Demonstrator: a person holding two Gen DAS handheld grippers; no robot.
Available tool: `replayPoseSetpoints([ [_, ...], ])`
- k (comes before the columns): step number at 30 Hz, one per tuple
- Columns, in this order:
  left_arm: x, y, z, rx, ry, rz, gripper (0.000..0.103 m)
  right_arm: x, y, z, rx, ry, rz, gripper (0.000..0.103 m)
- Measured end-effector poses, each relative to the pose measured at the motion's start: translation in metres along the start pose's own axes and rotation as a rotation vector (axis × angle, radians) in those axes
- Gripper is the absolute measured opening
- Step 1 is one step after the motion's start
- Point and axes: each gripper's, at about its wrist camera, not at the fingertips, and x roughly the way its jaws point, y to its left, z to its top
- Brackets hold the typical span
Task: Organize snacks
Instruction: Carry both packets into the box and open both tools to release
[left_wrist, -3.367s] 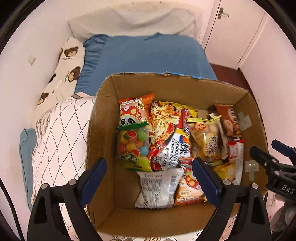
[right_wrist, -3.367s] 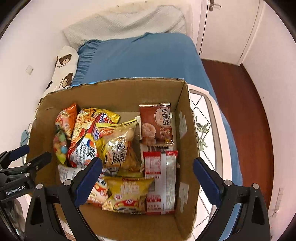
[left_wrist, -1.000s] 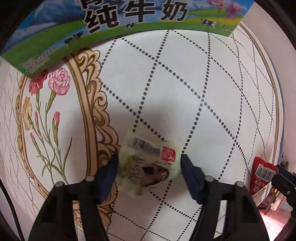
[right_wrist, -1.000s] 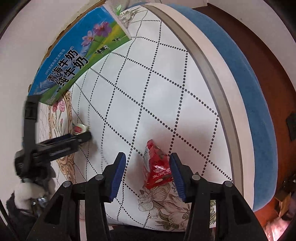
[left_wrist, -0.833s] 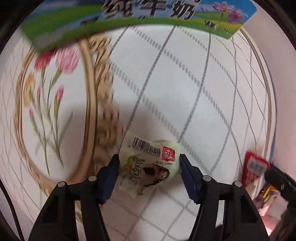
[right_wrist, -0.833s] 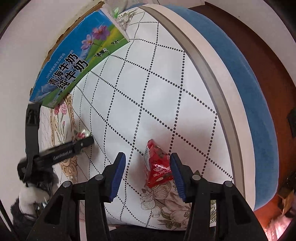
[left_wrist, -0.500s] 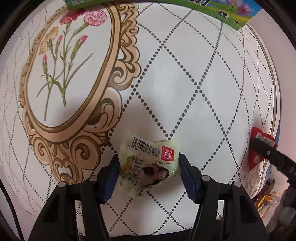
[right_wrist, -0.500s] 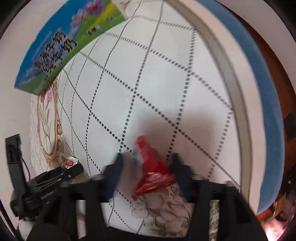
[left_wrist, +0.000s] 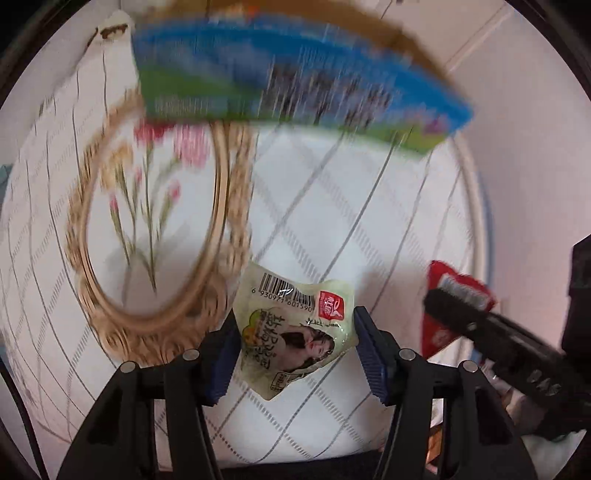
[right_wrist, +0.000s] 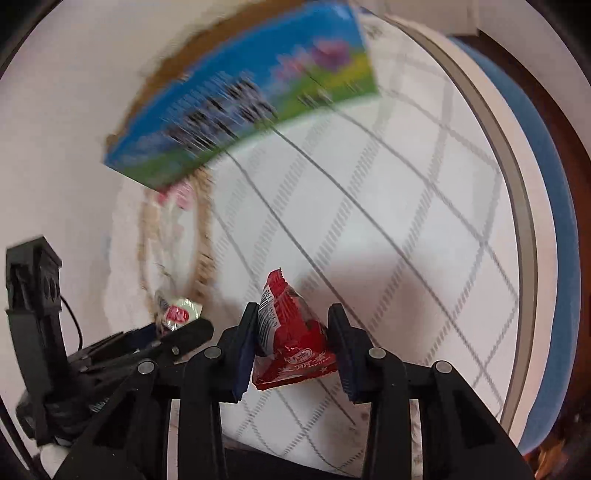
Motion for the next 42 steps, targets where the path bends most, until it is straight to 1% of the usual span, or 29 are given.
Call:
replayPoseSetpoints([
  [3, -0.037, -0.004, 0.039, 0.009, -0.082, -0.035, 0.056, -0.019, 0.017, 0.032, -0.034, -0.052, 0.033, 0.04],
  [5, -0.056, -0.001, 0.063, 0.02, -0.122, -0.039, 0.056, -0.03, 0.028, 0.059, -0.065, -0.089, 0.04, 0.04],
  [7, -0.073, -0.003, 0.099, 0.035, -0.163, -0.023, 0.056, -0.04, 0.039, 0.085, -0.096, -0.122, 0.041, 0.04],
  [8, -0.078, -0.004, 0.11, 0.044, -0.175, -0.012, 0.056, -0.044, 0.044, 0.097, -0.108, -0.139, 0.042, 0.04],
  [9, -0.083, -0.005, 0.129, 0.056, -0.191, 0.012, 0.056, -0.048, 0.051, 0.114, -0.13, -0.157, 0.034, 0.04],
  [10, -0.086, -0.007, 0.142, 0.061, -0.201, 0.031, 0.056, -0.051, 0.053, 0.124, -0.138, -0.168, 0.026, 0.04],
  [12, -0.088, -0.006, 0.172, 0.082, -0.206, 0.089, 0.056, -0.053, 0.059, 0.154, -0.162, -0.191, -0.001, 0.04],
  [14, -0.084, 0.0, 0.189, 0.087, -0.197, 0.131, 0.056, -0.052, 0.06, 0.177, -0.173, -0.199, -0.031, 0.04],
  [15, -0.078, 0.004, 0.2, 0.085, -0.181, 0.156, 0.056, -0.049, 0.06, 0.187, -0.176, -0.195, -0.045, 0.04],
  [18, -0.056, 0.018, 0.22, 0.073, -0.12, 0.207, 0.056, -0.032, 0.053, 0.217, -0.171, -0.169, -0.104, 0.04],
  [20, -0.038, 0.029, 0.229, 0.065, -0.084, 0.246, 0.058, -0.019, 0.045, 0.23, -0.161, -0.142, -0.138, 0.04],
  [23, -0.016, 0.039, 0.231, 0.022, -0.05, 0.268, 0.06, -0.006, 0.03, 0.237, -0.147, -0.103, -0.179, 0.04],
  [25, -0.003, 0.05, 0.232, -0.012, -0.019, 0.269, 0.062, 0.001, 0.026, 0.242, -0.138, -0.087, -0.198, 0.041],
  [26, 0.002, 0.051, 0.232, -0.019, -0.01, 0.272, 0.069, 0.006, 0.025, 0.243, -0.136, -0.071, -0.209, 0.042],
  [27, 0.005, 0.052, 0.231, -0.019, -0.005, 0.283, 0.076, 0.009, 0.022, 0.245, -0.125, -0.062, -0.216, 0.05],
  [28, 0.007, 0.052, 0.231, -0.016, -0.006, 0.277, 0.083, 0.012, 0.022, 0.243, -0.129, -0.051, -0.225, 0.057],
  [29, 0.009, 0.05, 0.23, -0.014, -0.007, 0.268, 0.089, 0.014, 0.022, 0.243, -0.135, -0.043, -0.241, 0.072],
  [30, 0.01, 0.047, 0.229, -0.007, -0.008, 0.274, 0.09, 0.016, 0.021, 0.243, -0.136, -0.044, -0.252, 0.081],
  [32, 0.011, 0.043, 0.227, 0.004, -0.012, 0.289, 0.092, 0.018, 0.023, 0.243, -0.146, -0.039, -0.279, 0.087],
  [35, 0.013, 0.041, 0.227, -0.002, -0.005, 0.283, 0.092, 0.024, 0.025, 0.244, -0.147, -0.019, -0.293, 0.094],
  [37, 0.014, 0.04, 0.224, -0.01, 0.0, 0.278, 0.092, 0.029, 0.029, 0.243, -0.162, -0.015, -0.328, 0.096],
  [39, 0.014, 0.039, 0.222, -0.017, -0.002, 0.276, 0.092, 0.03, 0.033, 0.241, -0.17, -0.019, -0.354, 0.099],
  [42, 0.013, 0.037, 0.217, -0.03, -0.012, 0.273, 0.092, 0.03, 0.037, 0.238, -0.176, -0.029, -0.373, 0.099],
])
